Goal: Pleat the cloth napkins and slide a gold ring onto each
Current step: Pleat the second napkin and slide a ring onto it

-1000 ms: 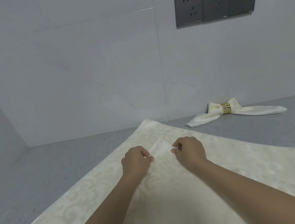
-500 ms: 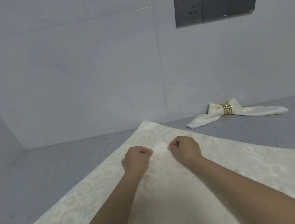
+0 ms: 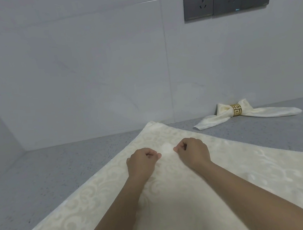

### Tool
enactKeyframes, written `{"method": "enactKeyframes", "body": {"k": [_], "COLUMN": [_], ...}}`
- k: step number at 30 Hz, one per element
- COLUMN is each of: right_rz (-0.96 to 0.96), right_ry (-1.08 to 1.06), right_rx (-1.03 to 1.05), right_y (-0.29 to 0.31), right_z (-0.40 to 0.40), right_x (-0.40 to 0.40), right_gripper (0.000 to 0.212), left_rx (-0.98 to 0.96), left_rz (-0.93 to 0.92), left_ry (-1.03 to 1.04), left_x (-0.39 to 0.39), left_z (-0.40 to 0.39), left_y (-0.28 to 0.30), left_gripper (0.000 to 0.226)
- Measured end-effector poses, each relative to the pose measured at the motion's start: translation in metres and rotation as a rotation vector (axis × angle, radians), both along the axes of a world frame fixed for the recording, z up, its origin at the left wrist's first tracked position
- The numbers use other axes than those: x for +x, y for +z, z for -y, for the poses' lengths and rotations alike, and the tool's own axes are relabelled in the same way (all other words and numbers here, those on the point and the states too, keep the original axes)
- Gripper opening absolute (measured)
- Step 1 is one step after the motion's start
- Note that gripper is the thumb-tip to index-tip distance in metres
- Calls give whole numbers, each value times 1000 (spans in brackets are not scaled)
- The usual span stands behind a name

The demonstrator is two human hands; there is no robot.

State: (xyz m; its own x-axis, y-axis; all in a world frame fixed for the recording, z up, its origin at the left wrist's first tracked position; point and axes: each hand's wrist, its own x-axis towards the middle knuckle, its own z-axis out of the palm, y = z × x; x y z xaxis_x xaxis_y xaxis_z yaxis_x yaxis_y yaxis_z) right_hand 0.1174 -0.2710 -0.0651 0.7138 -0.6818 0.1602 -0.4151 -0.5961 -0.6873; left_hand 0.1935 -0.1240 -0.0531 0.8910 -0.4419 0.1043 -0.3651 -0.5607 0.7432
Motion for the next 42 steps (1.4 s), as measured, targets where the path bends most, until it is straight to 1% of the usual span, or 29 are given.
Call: {"method": "enactKeyframes", "body": {"k": [3,6,9,11,14,17,18,19,21,22,23,25,28,30,33,35,36,38,42], "right_rz": [66,141,182,150,76,29,27,26,38,49,54,32,-89,-122,-178,-212,-219,-210,-171], "right_ry": [11,56,179,317,484,560,572,573,526,487,455,444,461,450,455,474,482,490,484], "right_rx": [62,175,257,299,216,93,59,39,67,80,72,6,-86,-107,-93,-99,-121,-171,-221], "right_y": [0,1,3,8,13,13,11,11,11,11,10,9,10,12,15,17,18,22,28], "right_z": [1,2,8,15,26,29,28,27,23,21,20,18,16,14,11,9,8,6,-2], "right_x": [-1,-3,-10,-20,-31,-33,-33,-32,-32,-32,-31,-28,-26,-26,-25,-23,-23,-24,-29], "right_gripper": [11,10,12,12,14,21,23,22,19,23,27,25,19,22,30,20,14,9,13], "left_rx": [-33,-107,-152,-160,-120,-13,17,34,37,40,52,73,124,131,71,69,82,104,110], "left_rz": [28,-22,-67,-62,12,85,103,121,136,144,157,188,183,173,43,-30,-20,49,195], "left_ry": [-18,-52,-141,-195,-238,-310,-325,-333,-308,-283,-264,-254,-265,-263,-257,-262,-275,-309,-347], "left_x": [-3,1,3,4,6,5,5,4,1,0,-1,-2,-2,-1,-2,-3,-5,-8,-15], "left_z": [-2,-4,-10,-15,-19,-22,-23,-24,-23,-21,-20,-17,-14,-12,-10,-9,-9,-9,-12], "left_y": [-2,-4,-2,-1,-2,-2,-2,-1,0,-1,-1,0,2,1,1,3,4,7,10], "left_gripper": [12,18,19,20,25,36,35,31,19,18,18,16,20,24,31,24,17,14,14]}}
